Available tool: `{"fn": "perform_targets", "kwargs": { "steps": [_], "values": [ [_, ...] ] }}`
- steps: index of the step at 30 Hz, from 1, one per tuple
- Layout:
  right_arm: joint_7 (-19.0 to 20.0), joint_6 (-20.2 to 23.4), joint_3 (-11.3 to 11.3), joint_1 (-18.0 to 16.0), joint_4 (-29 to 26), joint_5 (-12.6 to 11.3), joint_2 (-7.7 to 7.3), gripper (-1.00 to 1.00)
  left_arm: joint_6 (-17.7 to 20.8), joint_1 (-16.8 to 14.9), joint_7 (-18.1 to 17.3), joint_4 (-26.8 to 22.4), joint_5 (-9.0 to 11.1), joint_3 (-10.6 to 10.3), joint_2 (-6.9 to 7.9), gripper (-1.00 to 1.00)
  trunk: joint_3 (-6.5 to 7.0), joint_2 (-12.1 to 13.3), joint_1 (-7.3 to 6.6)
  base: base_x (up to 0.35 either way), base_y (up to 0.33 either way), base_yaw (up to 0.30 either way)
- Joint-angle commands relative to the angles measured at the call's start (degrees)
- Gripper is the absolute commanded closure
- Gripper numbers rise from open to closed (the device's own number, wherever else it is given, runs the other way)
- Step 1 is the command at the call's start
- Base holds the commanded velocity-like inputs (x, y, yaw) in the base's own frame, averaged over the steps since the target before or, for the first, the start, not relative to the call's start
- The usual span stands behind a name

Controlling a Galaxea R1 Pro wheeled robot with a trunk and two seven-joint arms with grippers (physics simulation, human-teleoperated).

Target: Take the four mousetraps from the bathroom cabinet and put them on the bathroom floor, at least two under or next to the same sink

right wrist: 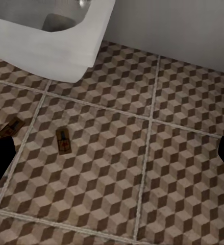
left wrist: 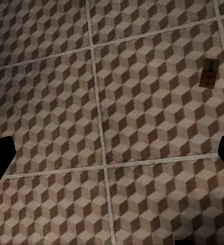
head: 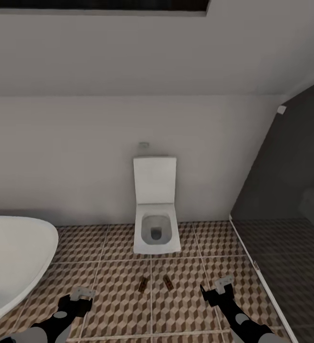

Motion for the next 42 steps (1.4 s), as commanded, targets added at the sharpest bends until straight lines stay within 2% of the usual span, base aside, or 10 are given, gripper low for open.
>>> {"fn": "perform_targets", "kwargs": {
  "steps": [1,42],
  "values": [
    [0.0,-0.2,0.2,0.0,0.0,-0.1,-0.01,-1.0,-0.2,0.0,0.1,0.1,0.2,-0.5,-0.03,-1.0,-0.01,-0.1,0.03,0.0,0.0,0.0],
    [0.0,-0.2,0.2,0.0,0.0,-0.1,0.07,-1.0,-0.2,0.0,0.1,0.5,0.2,-0.5,-0.05,-1.0,3.45,-0.1,0.03,0.0,0.0,0.0]
  ]
}}
